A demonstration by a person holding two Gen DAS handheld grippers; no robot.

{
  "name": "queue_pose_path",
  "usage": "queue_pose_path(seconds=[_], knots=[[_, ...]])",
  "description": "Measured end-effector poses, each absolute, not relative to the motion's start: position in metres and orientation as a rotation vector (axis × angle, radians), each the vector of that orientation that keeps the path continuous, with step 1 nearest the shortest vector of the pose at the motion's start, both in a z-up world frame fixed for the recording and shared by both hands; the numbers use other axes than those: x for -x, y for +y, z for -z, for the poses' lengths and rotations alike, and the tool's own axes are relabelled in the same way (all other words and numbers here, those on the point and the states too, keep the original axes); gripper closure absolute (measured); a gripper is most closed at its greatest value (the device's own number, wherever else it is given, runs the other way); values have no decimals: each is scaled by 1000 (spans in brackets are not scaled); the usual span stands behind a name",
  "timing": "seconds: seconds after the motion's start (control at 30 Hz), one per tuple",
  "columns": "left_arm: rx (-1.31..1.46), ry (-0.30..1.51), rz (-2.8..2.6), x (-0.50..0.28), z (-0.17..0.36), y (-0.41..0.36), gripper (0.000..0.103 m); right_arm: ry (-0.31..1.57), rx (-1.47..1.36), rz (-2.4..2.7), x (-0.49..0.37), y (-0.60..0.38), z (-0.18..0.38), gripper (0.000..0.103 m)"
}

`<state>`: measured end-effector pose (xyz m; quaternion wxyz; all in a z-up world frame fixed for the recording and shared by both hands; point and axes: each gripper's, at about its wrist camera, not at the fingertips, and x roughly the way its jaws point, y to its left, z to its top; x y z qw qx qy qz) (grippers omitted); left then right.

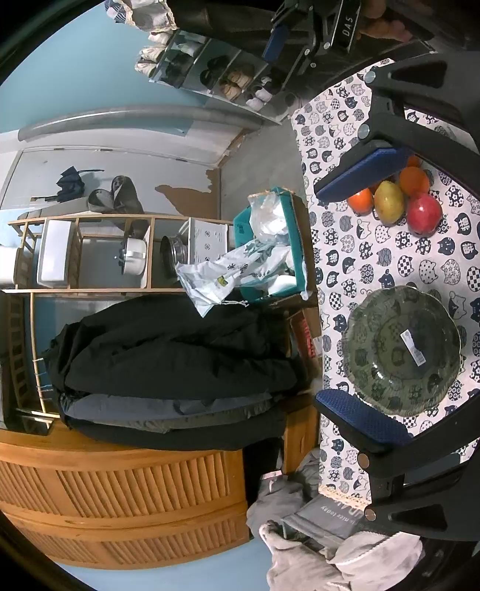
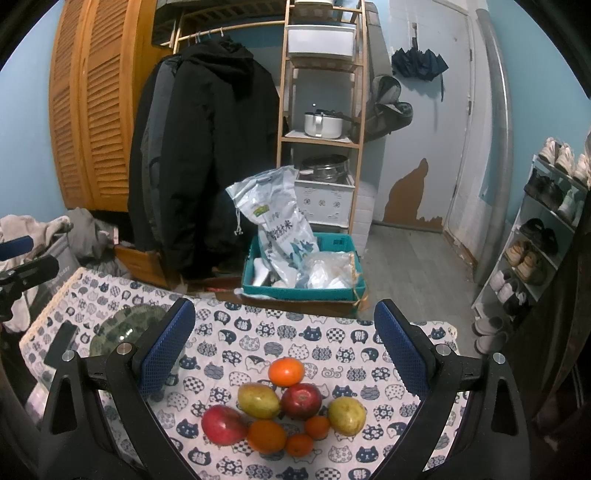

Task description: Organize fruits

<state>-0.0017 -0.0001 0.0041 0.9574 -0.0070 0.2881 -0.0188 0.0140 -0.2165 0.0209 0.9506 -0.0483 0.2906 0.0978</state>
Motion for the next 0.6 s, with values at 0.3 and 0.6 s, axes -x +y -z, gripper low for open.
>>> queue_pose_path(seconds=[0.3, 0.6], knots=[[17, 580, 40, 3, -2, 0, 1, 590, 99, -201, -14, -217, -19, 7], [22, 582, 40, 4, 0, 0, 1, 591, 101, -200, -14, -217, -19, 7]])
